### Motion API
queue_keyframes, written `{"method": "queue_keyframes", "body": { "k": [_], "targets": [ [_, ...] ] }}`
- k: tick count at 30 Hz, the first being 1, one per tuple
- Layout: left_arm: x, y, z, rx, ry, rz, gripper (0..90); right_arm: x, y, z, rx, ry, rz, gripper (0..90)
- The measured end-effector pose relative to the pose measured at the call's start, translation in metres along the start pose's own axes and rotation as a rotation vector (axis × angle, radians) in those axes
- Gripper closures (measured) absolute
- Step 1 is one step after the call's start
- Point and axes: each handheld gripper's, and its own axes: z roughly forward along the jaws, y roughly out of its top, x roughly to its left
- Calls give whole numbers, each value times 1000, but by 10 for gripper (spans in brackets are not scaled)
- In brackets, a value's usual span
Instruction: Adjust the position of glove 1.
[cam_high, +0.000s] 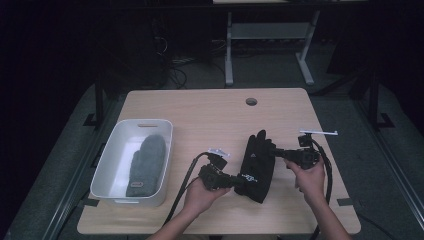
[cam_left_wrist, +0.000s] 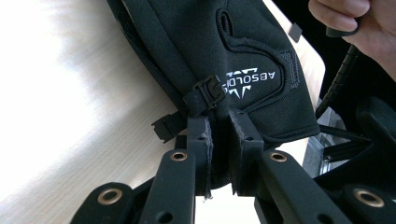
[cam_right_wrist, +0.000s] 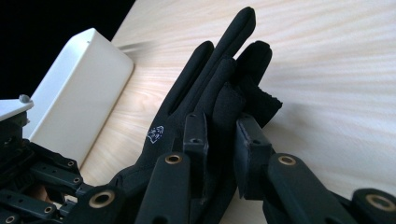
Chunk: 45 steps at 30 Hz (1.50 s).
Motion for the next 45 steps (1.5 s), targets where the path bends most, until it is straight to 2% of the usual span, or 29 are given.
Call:
{"method": "queue_keyframes", "body": {
  "k": [3, 18, 45],
  "targets": [
    [0, 2, -7, -11, 7, 10, 807, 5, 5, 0, -6, 16, -1, 764],
    [1, 7, -34, -55, 9, -2, 805, 29, 27, 5, -23, 66, -8, 764],
    [7, 8, -90, -128, 27, 5, 804, 73, 57, 26, -4, 123, -52, 764]
  ]
}}
